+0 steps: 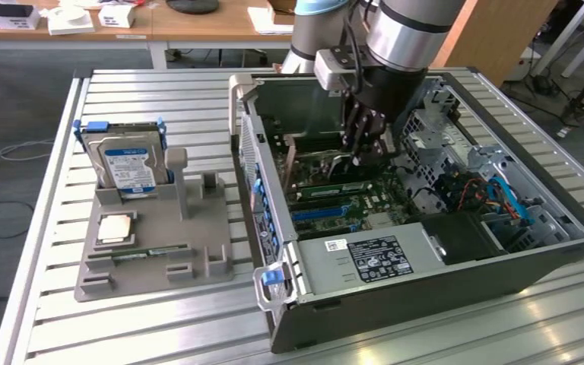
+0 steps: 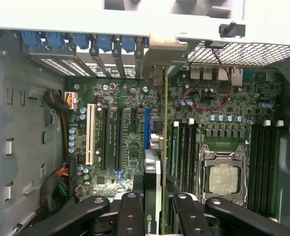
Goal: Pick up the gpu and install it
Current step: 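Insert the gpu into the slot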
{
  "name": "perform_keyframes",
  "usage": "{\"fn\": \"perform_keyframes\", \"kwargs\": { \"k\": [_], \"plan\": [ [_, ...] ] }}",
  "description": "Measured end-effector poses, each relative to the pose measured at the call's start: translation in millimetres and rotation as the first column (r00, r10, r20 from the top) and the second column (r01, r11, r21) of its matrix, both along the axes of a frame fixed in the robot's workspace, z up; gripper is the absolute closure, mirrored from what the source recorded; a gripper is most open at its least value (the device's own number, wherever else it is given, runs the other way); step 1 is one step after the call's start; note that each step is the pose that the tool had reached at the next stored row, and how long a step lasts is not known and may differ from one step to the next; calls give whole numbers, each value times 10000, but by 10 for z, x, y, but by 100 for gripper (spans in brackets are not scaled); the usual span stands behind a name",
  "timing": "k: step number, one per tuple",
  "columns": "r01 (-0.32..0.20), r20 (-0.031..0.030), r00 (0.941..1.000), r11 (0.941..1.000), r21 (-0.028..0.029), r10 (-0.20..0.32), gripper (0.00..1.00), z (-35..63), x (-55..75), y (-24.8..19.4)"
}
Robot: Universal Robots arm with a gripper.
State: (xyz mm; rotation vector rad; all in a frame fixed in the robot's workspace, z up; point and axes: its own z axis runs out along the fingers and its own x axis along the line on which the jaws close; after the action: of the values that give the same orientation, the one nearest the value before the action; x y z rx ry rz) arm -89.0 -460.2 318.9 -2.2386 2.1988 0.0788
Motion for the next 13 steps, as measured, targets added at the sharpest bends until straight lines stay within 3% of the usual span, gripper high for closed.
{"fn": "perform_keyframes", "kwargs": {
  "k": [13],
  "plan": [
    [-43,0,10000,10000,-42,43,73,-147,-12,0]
  ]
}}
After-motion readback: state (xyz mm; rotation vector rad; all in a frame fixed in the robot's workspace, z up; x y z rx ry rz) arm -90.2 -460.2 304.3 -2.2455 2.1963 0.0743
